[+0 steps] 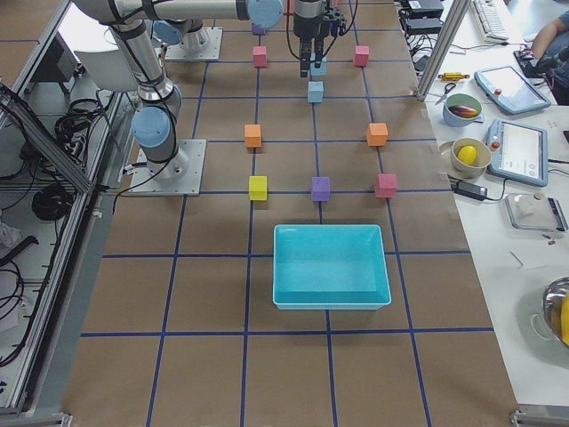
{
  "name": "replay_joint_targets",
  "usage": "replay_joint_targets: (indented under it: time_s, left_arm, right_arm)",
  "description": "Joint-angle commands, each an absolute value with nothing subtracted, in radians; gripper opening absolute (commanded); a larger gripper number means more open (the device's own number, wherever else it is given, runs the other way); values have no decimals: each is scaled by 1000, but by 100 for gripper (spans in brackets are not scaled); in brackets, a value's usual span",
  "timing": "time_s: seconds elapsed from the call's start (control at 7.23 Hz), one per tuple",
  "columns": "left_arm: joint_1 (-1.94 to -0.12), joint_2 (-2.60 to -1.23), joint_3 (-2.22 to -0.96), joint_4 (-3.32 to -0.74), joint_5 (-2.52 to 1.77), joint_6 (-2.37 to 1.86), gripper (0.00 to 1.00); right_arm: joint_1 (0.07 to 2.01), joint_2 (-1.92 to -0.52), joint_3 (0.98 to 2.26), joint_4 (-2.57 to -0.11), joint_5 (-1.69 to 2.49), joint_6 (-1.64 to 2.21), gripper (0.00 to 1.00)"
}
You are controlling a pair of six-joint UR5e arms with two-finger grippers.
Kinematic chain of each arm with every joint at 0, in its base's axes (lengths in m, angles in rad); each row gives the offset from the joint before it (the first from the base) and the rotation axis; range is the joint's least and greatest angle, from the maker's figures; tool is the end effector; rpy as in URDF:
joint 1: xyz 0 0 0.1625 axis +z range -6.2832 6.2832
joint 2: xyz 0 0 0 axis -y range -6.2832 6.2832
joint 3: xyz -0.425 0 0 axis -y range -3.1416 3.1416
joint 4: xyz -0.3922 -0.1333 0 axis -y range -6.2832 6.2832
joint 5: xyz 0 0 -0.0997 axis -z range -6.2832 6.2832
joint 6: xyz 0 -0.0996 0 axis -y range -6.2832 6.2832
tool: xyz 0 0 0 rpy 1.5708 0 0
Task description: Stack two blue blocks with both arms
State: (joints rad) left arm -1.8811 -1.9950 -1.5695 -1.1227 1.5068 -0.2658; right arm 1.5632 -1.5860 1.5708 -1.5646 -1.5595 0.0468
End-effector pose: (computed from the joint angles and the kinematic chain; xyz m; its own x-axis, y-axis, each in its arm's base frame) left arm -0.3268 -0.5618 0.2920 -0.9966 0.0454 0.0683 0.0450 0.9990 -0.0075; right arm 0.1307 -0.4873 0.4947 -0.9985 0.0543 -0.0117 0.0544 0.9985 -0.0085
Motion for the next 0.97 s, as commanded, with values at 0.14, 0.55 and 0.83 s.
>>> replay_joint_targets:
  time_s: [0.14,0.55,0.83]
  left_arm:
    - [-1913,-2037,-1533,-1120,1489,-285,0]
    - [-1934,-2066,-1531,-1098,1494,-290,0]
    - [-1936,-2080,-1534,-1100,1500,-288,11]
  right_arm:
    - [1563,-1586,1571,-1571,-1560,46,100]
    - [1563,-1586,1571,-1574,-1559,48,100]
    - [1563,-1586,1571,-1572,-1559,49,100]
